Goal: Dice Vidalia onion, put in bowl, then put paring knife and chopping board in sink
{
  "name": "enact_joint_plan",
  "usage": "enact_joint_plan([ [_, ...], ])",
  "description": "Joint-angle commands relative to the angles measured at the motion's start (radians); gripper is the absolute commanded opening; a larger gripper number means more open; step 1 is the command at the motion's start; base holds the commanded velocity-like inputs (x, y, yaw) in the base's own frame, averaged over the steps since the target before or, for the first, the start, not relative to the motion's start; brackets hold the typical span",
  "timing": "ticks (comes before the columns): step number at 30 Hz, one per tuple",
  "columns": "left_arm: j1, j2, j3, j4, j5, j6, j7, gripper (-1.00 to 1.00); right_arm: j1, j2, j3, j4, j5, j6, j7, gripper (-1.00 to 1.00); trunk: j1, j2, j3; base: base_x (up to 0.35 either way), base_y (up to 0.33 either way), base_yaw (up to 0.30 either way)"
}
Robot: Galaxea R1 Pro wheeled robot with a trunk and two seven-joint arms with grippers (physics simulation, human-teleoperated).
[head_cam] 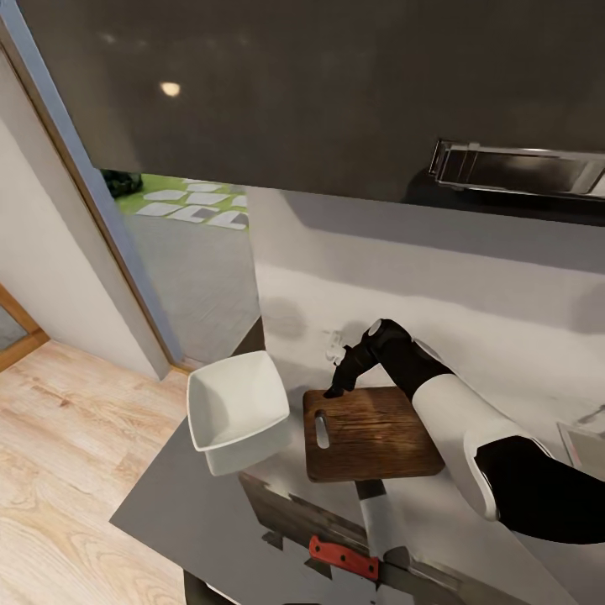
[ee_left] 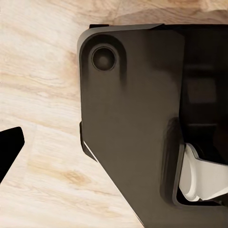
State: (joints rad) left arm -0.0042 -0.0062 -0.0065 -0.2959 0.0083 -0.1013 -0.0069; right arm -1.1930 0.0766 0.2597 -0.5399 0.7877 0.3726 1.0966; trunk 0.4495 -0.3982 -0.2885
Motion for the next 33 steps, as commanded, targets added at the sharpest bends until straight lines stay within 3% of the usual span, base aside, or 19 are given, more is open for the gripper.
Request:
enact_joint_plan([
  [1,0.000,0.000,0.000,0.000,0.001,-0.003,-0.001,1.00,-0.001,0.000,0.001,-0.002,0.002,0.009,0.005,1.00,0.001,-0.002,-0.002,0.000,0.106,0.000],
  [33,0.000,-0.001,-0.001,0.000,0.001,-0.005,-0.001,1.00,0.000,-0.001,0.001,-0.002,0.002,0.008,0.003,1.00,0.001,-0.002,-0.002,-0.018,0.009,0.000],
])
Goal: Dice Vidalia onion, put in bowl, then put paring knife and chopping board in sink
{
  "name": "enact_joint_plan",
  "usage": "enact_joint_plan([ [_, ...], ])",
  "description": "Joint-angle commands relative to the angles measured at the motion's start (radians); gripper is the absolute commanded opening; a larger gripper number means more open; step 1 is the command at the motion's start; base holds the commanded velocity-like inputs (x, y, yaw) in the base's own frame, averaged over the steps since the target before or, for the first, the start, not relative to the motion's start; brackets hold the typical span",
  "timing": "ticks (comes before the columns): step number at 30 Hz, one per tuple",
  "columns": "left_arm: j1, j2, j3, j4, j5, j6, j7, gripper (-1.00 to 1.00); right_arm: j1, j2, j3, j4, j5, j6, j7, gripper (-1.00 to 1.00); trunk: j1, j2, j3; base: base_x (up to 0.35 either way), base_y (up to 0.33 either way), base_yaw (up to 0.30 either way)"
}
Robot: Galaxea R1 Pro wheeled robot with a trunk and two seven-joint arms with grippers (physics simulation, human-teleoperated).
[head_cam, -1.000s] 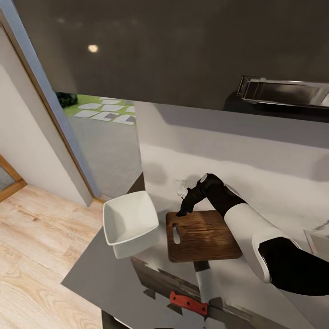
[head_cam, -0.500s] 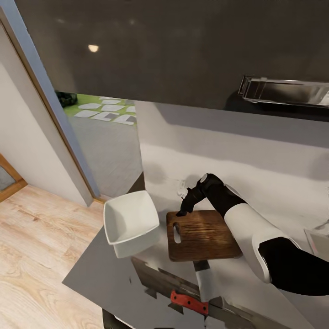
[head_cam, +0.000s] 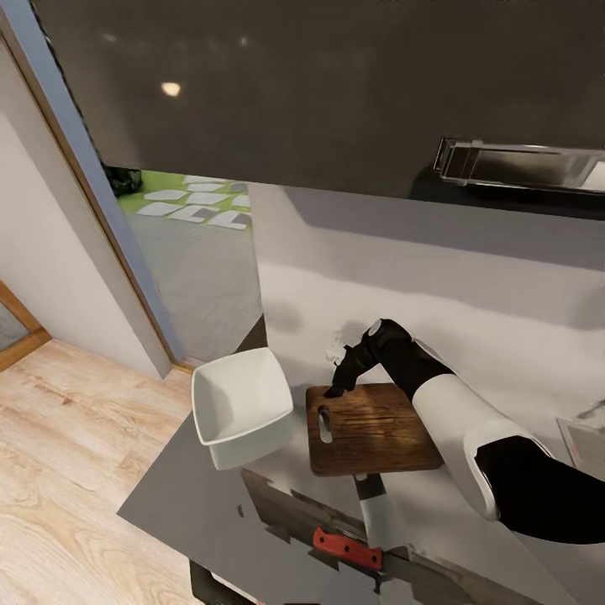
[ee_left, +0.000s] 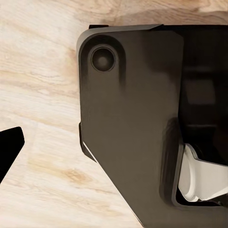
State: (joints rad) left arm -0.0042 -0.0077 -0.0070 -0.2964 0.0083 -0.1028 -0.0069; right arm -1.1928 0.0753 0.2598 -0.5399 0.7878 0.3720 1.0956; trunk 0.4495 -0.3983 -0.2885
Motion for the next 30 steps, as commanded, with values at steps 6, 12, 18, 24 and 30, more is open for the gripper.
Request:
enact_joint_plan([
  [6,-0.001,0.000,-0.001,0.000,0.001,-0.003,-0.001,1.00,-0.001,0.000,0.001,-0.002,0.003,0.009,0.004,1.00,0.001,-0.002,-0.002,-0.065,0.000,0.000],
  [12,0.000,0.000,-0.001,0.000,0.001,-0.003,-0.001,1.00,-0.001,0.000,0.001,-0.002,0.002,0.009,0.004,1.00,0.001,-0.002,-0.002,-0.137,0.000,0.000],
  [18,0.000,0.000,-0.001,0.000,0.001,-0.003,-0.001,1.00,-0.001,0.000,0.002,-0.002,0.004,0.010,0.003,1.00,0.001,-0.002,-0.002,-0.008,0.000,0.000],
  [24,0.000,0.000,-0.001,0.000,0.001,-0.003,-0.001,1.00,-0.001,0.000,0.002,-0.002,0.004,0.010,0.003,1.00,0.001,-0.002,-0.002,-0.002,0.000,0.000],
  [30,0.000,0.000,-0.001,0.001,0.001,-0.003,-0.001,1.00,-0.001,0.000,0.003,-0.002,0.003,0.009,0.003,1.00,0.001,-0.002,-0.002,-0.145,0.000,0.000],
])
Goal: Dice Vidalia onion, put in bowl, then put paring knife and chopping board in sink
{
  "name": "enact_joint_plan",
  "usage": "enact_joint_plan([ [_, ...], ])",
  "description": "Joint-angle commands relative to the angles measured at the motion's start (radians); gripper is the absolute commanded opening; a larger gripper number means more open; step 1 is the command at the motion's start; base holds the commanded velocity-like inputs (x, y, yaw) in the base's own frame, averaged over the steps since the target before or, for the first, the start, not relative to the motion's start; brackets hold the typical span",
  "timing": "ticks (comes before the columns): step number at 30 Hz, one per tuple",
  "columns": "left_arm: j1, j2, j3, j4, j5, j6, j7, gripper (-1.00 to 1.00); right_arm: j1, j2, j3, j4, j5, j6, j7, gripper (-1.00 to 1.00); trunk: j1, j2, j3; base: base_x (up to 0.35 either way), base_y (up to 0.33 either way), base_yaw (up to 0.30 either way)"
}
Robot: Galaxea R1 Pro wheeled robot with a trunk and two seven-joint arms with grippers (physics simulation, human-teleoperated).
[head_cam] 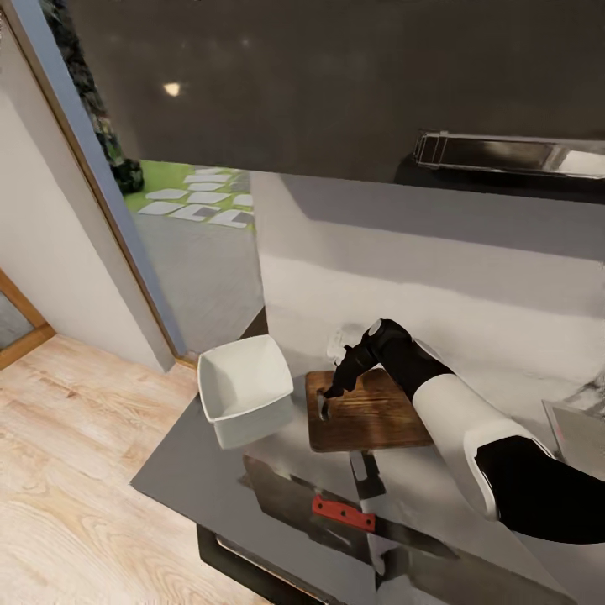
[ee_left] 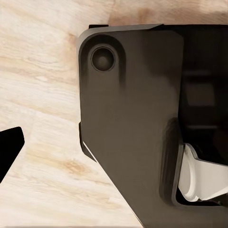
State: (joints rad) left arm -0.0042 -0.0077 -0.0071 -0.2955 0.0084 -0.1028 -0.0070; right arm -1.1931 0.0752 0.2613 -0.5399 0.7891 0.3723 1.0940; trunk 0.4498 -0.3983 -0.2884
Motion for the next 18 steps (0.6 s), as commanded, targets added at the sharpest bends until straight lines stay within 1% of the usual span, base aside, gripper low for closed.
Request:
enact_joint_plan([
  [1,0.000,0.000,-0.001,0.000,0.001,-0.003,-0.001,1.00,-0.001,0.000,0.001,-0.002,0.002,0.009,0.004,1.00,0.000,-0.002,-0.002,-0.102,0.000,0.000],
  [6,0.000,0.000,-0.001,0.000,0.001,-0.003,-0.001,1.00,-0.001,0.000,0.001,-0.002,0.002,0.010,0.004,1.00,0.000,-0.002,-0.002,-0.045,0.000,0.000],
  [18,0.000,0.000,0.000,0.001,0.001,-0.003,-0.001,1.00,0.000,0.000,0.000,-0.002,0.002,0.010,0.005,1.00,0.000,-0.002,-0.004,-0.004,0.000,0.000],
])
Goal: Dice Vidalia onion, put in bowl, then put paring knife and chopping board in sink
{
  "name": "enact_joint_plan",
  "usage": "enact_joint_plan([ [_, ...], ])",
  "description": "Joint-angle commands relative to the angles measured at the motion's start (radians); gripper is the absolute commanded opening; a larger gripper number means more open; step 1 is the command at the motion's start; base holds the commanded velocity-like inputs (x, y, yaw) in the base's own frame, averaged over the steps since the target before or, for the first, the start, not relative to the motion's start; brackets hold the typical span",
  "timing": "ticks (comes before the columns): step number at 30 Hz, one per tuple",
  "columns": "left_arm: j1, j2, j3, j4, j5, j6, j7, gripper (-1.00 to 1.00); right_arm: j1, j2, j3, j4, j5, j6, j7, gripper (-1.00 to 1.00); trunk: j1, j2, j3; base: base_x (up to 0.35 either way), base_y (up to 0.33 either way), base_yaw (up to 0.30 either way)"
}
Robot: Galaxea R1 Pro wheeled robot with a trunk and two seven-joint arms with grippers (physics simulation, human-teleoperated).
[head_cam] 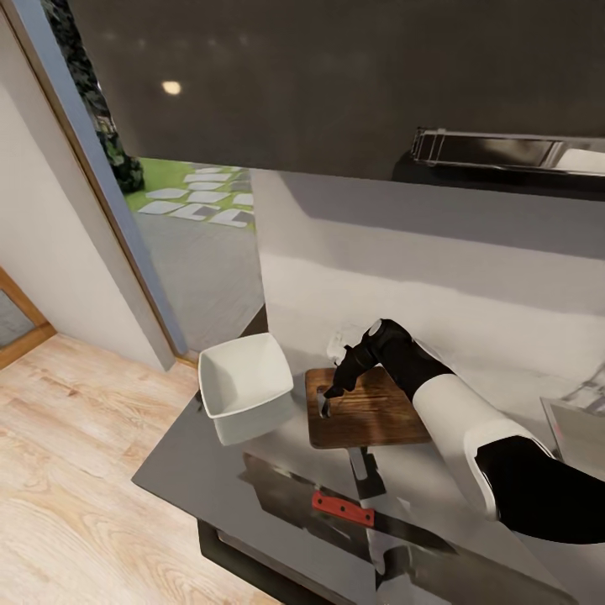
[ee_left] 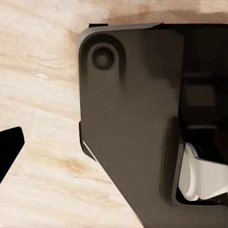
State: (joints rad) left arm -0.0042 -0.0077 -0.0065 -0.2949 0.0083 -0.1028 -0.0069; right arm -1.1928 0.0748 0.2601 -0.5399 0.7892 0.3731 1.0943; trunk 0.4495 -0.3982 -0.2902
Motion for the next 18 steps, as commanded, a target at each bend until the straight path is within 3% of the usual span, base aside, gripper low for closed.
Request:
enact_joint_plan([
  [1,0.000,0.000,-0.001,0.000,0.001,-0.003,-0.001,1.00,-0.001,0.000,0.001,-0.002,0.002,0.009,0.005,1.00,0.000,-0.002,-0.003,0.000,0.000,0.000],
  [18,0.000,0.000,-0.001,0.000,0.001,-0.003,-0.001,1.00,-0.001,-0.001,0.001,-0.002,0.002,0.008,0.004,1.00,0.000,-0.002,-0.027,0.000,0.000,0.000],
])
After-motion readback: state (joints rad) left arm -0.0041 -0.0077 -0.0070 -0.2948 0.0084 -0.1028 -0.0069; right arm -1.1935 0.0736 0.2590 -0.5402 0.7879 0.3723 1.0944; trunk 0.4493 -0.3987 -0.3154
